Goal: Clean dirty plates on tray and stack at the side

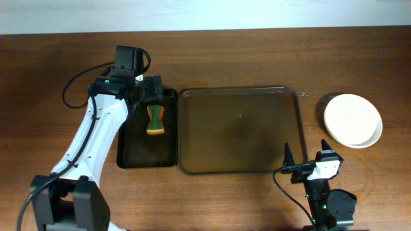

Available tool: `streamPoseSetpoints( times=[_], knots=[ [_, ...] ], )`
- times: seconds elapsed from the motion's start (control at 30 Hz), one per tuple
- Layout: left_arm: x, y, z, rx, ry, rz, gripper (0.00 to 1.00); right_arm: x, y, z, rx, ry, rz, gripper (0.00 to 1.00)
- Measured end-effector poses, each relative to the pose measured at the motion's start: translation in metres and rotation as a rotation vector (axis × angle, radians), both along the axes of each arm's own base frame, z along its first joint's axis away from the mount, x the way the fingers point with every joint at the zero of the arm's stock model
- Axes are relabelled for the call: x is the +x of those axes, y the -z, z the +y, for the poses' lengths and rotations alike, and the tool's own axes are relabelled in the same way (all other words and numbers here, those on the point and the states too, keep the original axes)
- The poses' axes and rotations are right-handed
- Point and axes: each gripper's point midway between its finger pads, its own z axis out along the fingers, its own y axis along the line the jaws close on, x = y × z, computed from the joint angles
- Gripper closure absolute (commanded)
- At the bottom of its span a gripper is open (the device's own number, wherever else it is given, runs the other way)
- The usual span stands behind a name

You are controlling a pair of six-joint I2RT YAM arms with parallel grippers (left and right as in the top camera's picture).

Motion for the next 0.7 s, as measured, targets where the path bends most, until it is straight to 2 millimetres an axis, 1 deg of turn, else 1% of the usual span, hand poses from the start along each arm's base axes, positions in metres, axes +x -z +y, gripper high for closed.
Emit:
streamPoseSetpoints(
  times=[0.33,0.4,0.43,0.47,0.5,0.57,0.6,0.63,0.67,0.7],
  knots=[
    [0.000,0.000,0.000,0.000,0.000,0.000,0.00,0.000,0.000,0.000,0.000,0.000,0.000,0.01],
    [-0.001,-0.003,0.000,0.000,-0.001,-0.007,0.00,0.000,0.000,0.000,0.001,0.000,0.000,0.02],
    [-0.001,-0.010,0.002,0.008,-0.006,-0.025,0.01,0.000,0.000,0.000,0.000,0.000,0.000,0.02],
    [-0.003,-0.022,0.004,0.012,-0.012,-0.053,0.00,0.000,0.000,0.000,0.001,0.000,0.000,0.02],
    [-0.007,-0.049,0.007,0.012,-0.020,-0.119,0.00,0.000,0.000,0.000,0.001,0.000,0.000,0.02],
    [-0.018,-0.087,0.010,0.002,-0.025,-0.216,0.00,0.000,0.000,0.000,0.000,0.000,0.000,0.02],
    [-0.030,-0.117,0.012,-0.008,-0.029,-0.292,0.00,0.000,0.000,0.000,0.000,0.000,0.000,0.02],
    [-0.042,-0.137,0.014,-0.017,-0.031,-0.347,0.00,0.000,0.000,0.000,0.000,0.000,0.000,0.02],
    [-0.056,-0.151,0.017,-0.023,-0.033,-0.393,0.00,0.000,0.000,0.000,0.001,0.003,0.000,0.02],
    [-0.076,-0.150,0.020,-0.023,-0.034,-0.402,0.00,0.000,0.000,-0.001,0.000,0.006,-0.001,0.02]
  ],
)
